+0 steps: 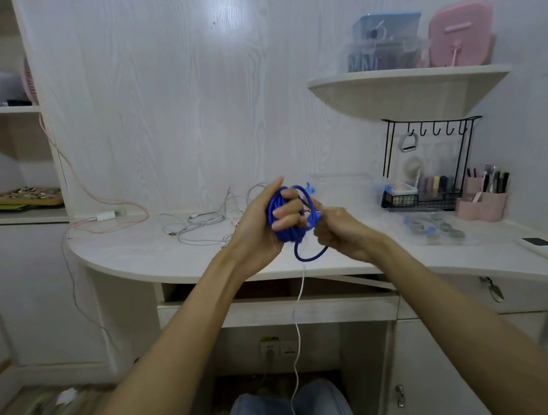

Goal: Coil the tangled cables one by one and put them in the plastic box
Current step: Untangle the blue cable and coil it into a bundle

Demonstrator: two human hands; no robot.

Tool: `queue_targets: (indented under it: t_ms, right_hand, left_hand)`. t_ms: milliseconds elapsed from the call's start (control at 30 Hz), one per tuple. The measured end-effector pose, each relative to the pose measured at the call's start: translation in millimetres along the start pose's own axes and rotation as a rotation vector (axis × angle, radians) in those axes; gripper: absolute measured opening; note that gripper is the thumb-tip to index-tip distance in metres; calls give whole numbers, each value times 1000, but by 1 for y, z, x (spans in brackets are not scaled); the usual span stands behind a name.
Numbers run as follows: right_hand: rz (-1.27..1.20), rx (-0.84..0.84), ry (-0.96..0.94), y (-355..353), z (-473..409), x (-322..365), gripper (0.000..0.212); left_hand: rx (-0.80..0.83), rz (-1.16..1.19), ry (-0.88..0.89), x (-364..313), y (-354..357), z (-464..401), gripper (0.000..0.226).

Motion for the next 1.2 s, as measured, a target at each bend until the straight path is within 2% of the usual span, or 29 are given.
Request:
queue_targets:
  t_ms: [67,133,167,267,333,433,500,600,667,867,967,1100,1167,1200]
  right_hand:
    - [-42,-137,24,7,2,-11,40]
    - [115,-171,18,27,10,-15,41]
    - [259,-133,-19,43,14,-11,40]
    - [669,48,-133,88,30,5,37]
    - [853,124,-152,95,37,19,34]
    - [1053,301,-95,93,41,30,32]
    - [1114,449,-40,93,45,29,31]
    - [1112,544,-23,82,45,39,33]
    - [1057,550,-5,65,42,49,35]
    - [638,589,106,30,39,51,37]
    - [498,417,52,16,35,48,45]
    - [405,45,-131,6,27,41,53]
    - [490,-79,-229,11,26,38,46]
    - [555,-90,-257,19,26,37,35]
  left_hand:
    - [-99,121,176,-21,-10,-5,33]
    - [-257,119,316,-41,-29,-6,31]
    - [-364,36,363,-49,-41,-3,31]
    - [-636,-398,393,-62,-68,12,31]
    - [-700,-719,308,-59,-74,20,39]
    - [-637,-1255,133,-43,-70,19,52]
    - [-538,-1483,20,-27,-65,16,49]
    - [-311,-1364,-186,3,-66,15,45]
    - [-165,-1207,-302,20,-64,17,52]
    - [95,-613,-412,43,-28,18,59]
    - [129,-429,-349,35,-18,17,53]
    - [41,-247,-178,22,-19,14,51]
    - [-3,-158,-102,18,-19,11,52]
    - [-18,-123,-74,18,-19,10,53]
Point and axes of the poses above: each hand's wrist, its own z-axis away from the middle knuckle, its own y-axis out of the palm, x = y × z, the point moved 10 cm from there along -z, towards the middle knuckle, and after that the axes turned 6 degrees about x, right-handed, at the moved point
